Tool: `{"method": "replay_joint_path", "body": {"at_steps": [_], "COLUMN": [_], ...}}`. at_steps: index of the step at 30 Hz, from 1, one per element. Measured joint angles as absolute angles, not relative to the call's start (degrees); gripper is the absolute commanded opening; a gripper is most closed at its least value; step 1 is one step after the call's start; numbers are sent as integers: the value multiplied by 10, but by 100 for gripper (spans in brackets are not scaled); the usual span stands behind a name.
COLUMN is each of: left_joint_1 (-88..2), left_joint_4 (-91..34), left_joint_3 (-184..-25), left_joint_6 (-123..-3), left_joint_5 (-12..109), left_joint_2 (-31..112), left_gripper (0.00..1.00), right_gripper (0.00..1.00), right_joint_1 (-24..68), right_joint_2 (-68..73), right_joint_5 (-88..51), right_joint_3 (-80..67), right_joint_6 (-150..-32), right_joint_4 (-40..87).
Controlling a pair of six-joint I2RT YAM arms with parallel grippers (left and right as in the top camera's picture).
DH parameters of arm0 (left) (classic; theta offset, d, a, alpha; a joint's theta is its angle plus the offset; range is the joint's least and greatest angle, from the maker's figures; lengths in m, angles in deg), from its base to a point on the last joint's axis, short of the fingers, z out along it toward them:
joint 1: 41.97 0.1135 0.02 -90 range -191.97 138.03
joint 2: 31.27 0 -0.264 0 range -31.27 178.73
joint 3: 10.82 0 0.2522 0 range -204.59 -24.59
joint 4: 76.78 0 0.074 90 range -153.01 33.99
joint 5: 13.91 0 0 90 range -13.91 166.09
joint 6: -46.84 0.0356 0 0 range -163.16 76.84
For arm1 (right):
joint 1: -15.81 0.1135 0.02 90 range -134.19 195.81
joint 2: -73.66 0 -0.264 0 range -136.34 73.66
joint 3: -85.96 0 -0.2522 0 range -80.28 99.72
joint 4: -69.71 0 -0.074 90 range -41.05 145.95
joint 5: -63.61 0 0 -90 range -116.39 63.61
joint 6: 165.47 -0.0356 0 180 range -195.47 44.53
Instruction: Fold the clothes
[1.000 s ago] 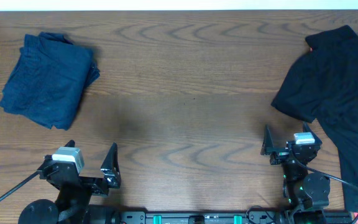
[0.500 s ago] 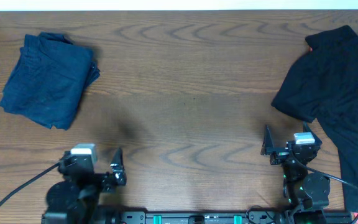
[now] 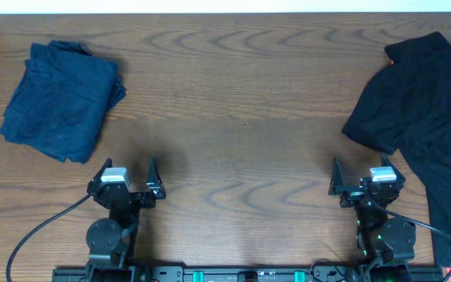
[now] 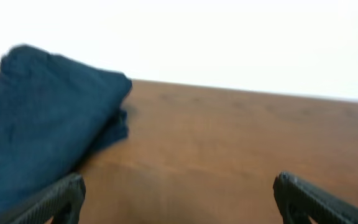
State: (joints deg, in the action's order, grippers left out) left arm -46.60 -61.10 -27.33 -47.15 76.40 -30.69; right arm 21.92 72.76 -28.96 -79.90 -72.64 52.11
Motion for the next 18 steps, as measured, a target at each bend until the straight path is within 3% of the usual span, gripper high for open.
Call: {"method": "replay_joint_path", "body": {"at_steps": [18], "left_joint_1": [-466], "left_joint_4": [-614], "left_joint_3": [-258], "left_joint_6": [-471], "left_joint_5": [768], "left_joint_2": [-306], "left_gripper": [98], "right_gripper": [99], "right_joint_1": [219], "right_joint_2": [728], "right_joint_5": [-289], "right_joint_3": [-799], "right_joint_6": [-726], "right_joint_4": [521]}}
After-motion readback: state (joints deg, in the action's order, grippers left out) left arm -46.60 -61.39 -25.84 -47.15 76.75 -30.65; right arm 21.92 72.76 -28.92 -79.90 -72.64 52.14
